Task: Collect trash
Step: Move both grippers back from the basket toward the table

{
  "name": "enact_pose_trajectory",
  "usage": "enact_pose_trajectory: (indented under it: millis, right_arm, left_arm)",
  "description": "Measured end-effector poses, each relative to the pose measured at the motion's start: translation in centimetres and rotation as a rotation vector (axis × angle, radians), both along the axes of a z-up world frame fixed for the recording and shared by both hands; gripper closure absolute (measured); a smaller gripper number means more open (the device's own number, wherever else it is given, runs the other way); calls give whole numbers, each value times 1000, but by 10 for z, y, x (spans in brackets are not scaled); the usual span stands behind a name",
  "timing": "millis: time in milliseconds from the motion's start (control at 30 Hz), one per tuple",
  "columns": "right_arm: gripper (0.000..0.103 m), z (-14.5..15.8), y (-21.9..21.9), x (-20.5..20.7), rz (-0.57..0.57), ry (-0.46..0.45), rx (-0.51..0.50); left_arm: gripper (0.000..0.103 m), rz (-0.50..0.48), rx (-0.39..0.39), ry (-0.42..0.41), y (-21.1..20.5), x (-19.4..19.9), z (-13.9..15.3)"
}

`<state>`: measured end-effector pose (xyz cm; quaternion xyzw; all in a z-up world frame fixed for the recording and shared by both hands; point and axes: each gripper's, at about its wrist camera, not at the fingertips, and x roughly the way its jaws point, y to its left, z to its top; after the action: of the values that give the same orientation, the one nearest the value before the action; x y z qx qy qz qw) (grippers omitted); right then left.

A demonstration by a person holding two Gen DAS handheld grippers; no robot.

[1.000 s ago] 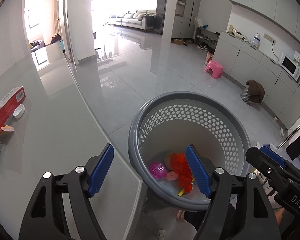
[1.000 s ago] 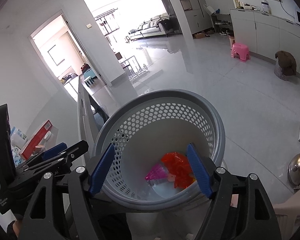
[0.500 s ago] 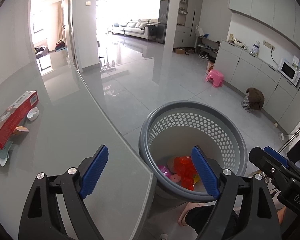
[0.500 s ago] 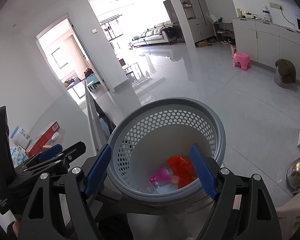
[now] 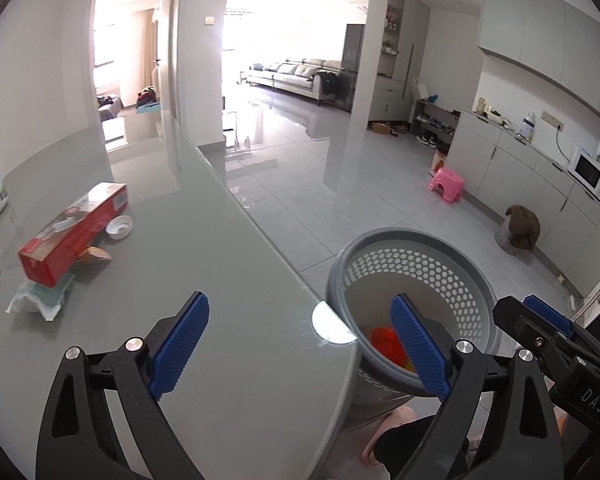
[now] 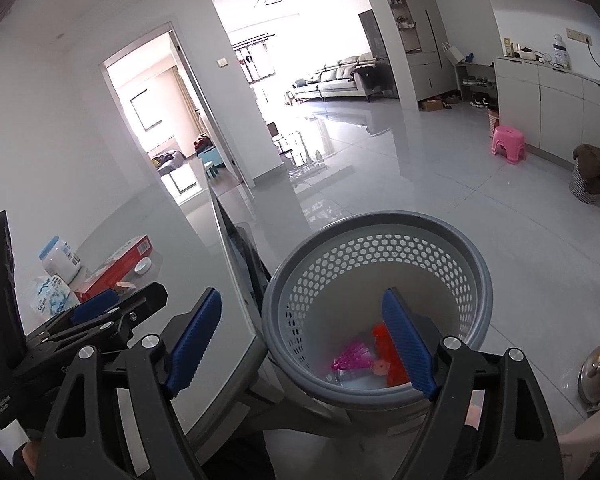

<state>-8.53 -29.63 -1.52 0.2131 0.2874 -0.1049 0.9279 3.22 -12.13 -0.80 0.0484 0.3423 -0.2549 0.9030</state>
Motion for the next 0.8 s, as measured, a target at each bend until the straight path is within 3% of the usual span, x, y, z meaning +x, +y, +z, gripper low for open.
enact_pose_trajectory:
  millis: [433, 800]
  right_arm:
    - [24, 7, 70, 56, 204, 11, -38]
    - [24, 10, 165, 115, 429, 14, -71]
  left_arm:
    - [12, 228, -33, -28, 102, 12, 11]
    - [10, 487, -29, -32, 217, 21, 6]
